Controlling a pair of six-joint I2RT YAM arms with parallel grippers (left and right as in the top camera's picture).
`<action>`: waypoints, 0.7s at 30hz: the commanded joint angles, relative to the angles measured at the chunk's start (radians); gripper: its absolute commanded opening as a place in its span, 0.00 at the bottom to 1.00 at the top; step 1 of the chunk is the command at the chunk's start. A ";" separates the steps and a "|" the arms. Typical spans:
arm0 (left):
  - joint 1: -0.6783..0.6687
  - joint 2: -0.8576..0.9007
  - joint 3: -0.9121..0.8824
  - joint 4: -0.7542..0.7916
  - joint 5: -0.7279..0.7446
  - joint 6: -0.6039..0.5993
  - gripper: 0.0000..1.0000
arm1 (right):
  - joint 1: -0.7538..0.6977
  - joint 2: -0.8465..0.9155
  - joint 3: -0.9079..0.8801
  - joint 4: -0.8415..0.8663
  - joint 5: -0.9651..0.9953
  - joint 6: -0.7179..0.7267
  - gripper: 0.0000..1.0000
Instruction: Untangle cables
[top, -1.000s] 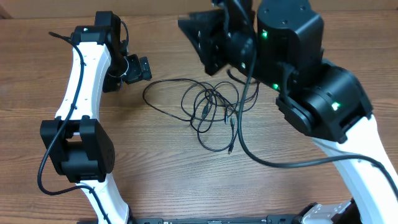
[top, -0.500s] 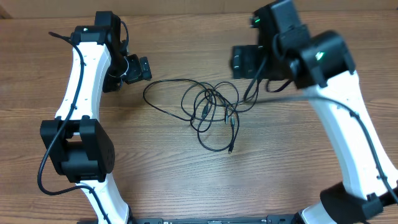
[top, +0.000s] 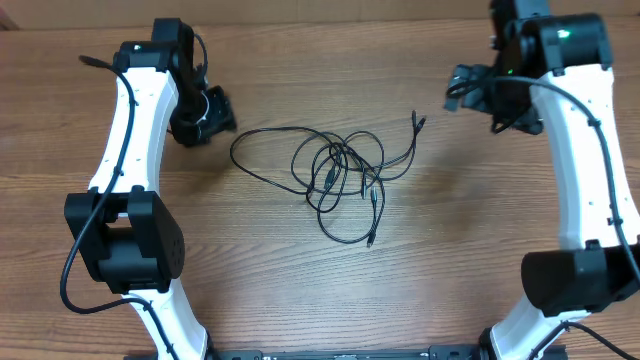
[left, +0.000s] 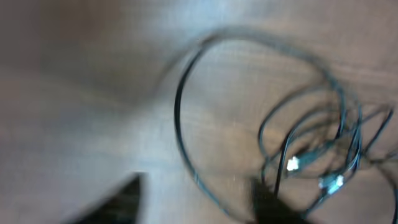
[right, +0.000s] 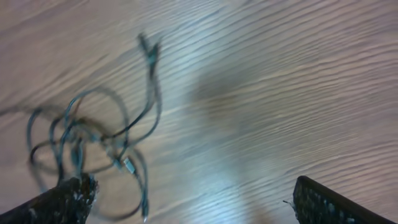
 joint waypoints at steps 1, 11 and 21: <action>-0.016 -0.008 -0.005 -0.090 0.008 -0.087 0.36 | -0.064 0.005 0.003 0.020 0.027 0.008 1.00; -0.116 -0.008 -0.117 -0.144 -0.085 -0.361 0.82 | -0.133 0.005 0.003 0.039 0.027 0.008 1.00; -0.266 -0.008 -0.294 0.075 -0.085 -0.468 0.71 | -0.133 0.005 0.003 0.039 0.027 0.008 1.00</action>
